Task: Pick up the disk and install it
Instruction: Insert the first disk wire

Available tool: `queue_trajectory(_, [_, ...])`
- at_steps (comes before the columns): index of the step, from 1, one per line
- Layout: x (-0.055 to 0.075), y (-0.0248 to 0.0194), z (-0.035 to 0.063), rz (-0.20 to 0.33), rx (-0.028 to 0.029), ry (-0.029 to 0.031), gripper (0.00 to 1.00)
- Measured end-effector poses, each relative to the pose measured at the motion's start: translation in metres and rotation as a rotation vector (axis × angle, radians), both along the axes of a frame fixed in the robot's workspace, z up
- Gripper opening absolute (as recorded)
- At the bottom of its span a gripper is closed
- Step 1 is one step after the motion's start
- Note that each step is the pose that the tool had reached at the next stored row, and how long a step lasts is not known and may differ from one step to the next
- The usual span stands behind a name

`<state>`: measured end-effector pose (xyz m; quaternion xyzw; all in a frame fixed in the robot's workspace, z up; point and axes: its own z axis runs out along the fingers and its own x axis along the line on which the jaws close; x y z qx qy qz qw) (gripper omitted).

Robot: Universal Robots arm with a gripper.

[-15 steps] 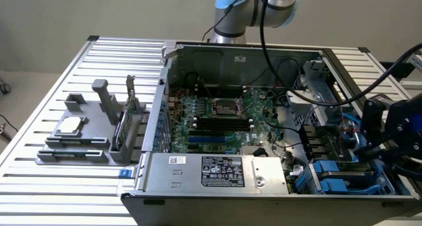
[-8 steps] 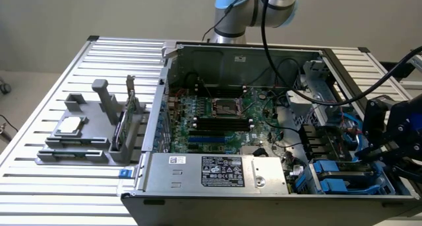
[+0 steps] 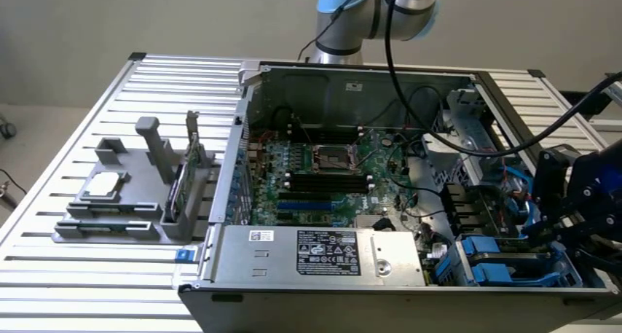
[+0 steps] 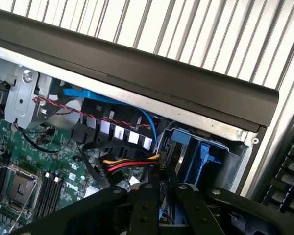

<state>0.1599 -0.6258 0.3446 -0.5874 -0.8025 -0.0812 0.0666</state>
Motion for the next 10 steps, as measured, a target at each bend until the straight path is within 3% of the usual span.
queue_trajectory(4, [-0.0004,0.0,-0.0005,-0.022,-0.0048,0.0082,0.18])
queue_trajectory(10, [-0.0013,0.0,-0.0012,-0.071,-0.0095,0.0092,0.18])
